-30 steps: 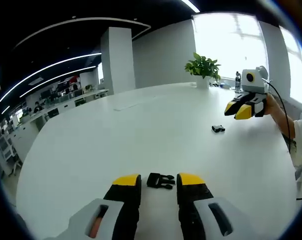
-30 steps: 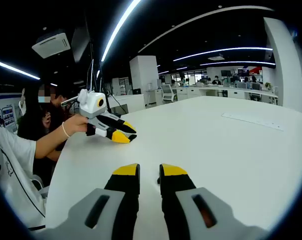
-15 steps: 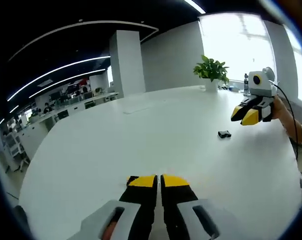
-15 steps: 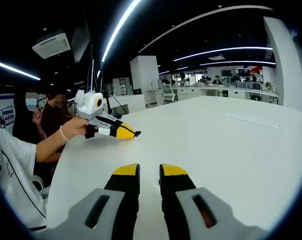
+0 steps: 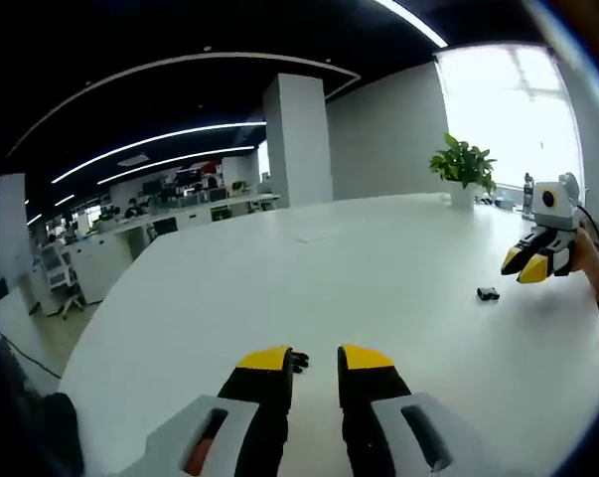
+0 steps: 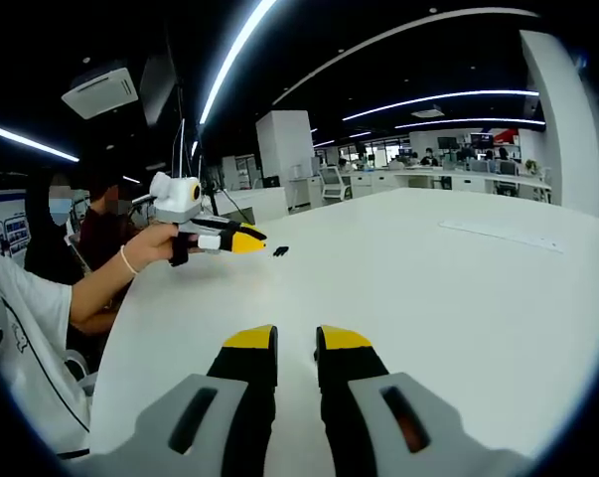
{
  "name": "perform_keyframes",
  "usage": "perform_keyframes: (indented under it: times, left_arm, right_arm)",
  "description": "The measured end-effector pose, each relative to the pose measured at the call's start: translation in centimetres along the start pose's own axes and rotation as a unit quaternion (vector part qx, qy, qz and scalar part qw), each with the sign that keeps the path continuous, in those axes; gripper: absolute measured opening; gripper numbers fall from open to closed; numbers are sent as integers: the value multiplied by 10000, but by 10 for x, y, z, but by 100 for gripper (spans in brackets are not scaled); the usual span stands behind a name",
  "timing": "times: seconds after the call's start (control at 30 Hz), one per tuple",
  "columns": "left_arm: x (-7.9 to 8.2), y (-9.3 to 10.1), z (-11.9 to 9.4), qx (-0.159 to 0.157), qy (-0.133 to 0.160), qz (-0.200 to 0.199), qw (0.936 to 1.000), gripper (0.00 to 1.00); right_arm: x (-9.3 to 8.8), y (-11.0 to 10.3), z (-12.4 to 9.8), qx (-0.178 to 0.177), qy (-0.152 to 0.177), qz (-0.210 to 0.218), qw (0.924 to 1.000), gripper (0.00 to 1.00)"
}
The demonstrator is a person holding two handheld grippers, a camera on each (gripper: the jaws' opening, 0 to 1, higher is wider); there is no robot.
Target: Snap the two parts of the plastic buckle together until the buckle closes and remains connected.
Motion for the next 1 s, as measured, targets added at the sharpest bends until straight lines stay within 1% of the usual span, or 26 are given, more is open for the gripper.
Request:
perform_keyframes:
  times: [0.1, 0.17, 0.27, 0.43, 0.53, 0.63, 0.73, 0.87, 1.0]
  left_arm:
    - [-1, -10, 0, 21, -66, -25, 10000, 19]
    - [-2, -15, 0, 20, -97, -175, 9998, 20]
    - [-3, -16, 0, 37, -114, -265, 9996, 22]
    - [-3, -18, 6, -1, -246, -188, 9995, 32]
    - [-1, -23, 12, -77, -291, -316, 9990, 36]
    - [-1, -27, 16, -123, -329, -285, 9990, 36]
    - [-1, -29, 19, -252, -456, -263, 9983, 36]
    - [0, -31, 21, -333, -582, -223, 9975, 36]
    - [-1, -31, 21, -432, -612, -261, 9968, 35]
  right_arm:
    - [0, 0, 0, -2, 2, 4, 10000, 15]
    - [0, 0, 0, -8, 3, 1, 10000, 15]
    - [1, -1, -1, -13, 13, -7, 10000, 15]
    - [1, -3, 0, -6, 1, -5, 10000, 15]
    - [0, -4, 0, 10, -1, -5, 10000, 15]
    - [0, -2, -1, 3, -2, -5, 10000, 15]
    - [0, -1, -1, -18, -13, -4, 10000, 15]
    - [-1, 1, -2, -42, -36, 3, 10000, 15]
    - [0, 0, -2, -29, -24, -4, 10000, 15]
Point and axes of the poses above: the point that each gripper's makers call its tool centre point, and the gripper's own axes: z roughly forward along the fingers, y roughly to its right, x roughly out of its top, the point moved 10 cm from there along -z, roughly backward along the fingers, and after that the axes turned 10 degrees about -x, right-handed, at the moved point
